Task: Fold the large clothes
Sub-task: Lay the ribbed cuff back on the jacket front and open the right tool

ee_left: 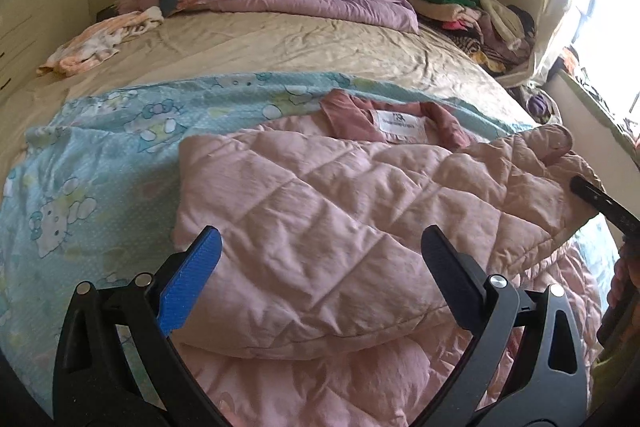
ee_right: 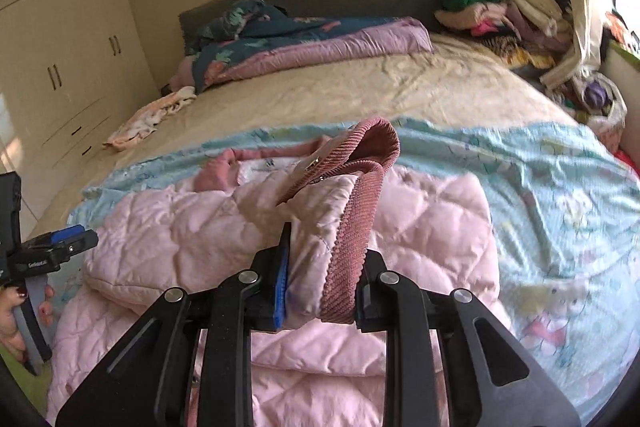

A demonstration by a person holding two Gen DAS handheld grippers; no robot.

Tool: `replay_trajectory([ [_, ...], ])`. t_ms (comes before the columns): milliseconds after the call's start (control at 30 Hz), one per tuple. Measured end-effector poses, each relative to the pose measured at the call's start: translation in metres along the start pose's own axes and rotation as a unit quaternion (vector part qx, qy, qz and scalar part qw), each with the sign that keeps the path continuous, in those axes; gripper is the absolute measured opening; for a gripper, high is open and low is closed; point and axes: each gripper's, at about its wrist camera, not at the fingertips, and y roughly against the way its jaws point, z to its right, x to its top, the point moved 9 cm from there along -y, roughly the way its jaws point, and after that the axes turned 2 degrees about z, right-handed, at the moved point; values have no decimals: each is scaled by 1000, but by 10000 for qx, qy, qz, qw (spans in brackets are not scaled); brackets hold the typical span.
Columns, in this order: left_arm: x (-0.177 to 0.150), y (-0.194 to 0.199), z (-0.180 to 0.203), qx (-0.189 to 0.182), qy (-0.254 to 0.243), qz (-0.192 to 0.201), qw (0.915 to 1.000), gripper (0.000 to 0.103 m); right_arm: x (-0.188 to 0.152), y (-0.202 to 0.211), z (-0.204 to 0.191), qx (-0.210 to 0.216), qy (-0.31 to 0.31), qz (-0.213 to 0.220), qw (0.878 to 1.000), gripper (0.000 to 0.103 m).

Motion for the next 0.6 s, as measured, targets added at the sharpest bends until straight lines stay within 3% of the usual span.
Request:
replay_trajectory([
  [300,-12,-10,20,-125,-219,-120,9996,66,-23,-7,14,-137,-259,-273,9992,34],
  [400,-16,-15,20,-119,-216,-193,9995,64,-27,-6,17,-225,-336,-369,9985,42],
  [467,-17,-18,19,-98,-233,-245,9994,64,-26,-1,21,-346,-318,-329,9984,55],
  [600,-23,-23,17,-139,-154,-368,9991,64,-17,11,25,-442,-288,-174,9985,60],
])
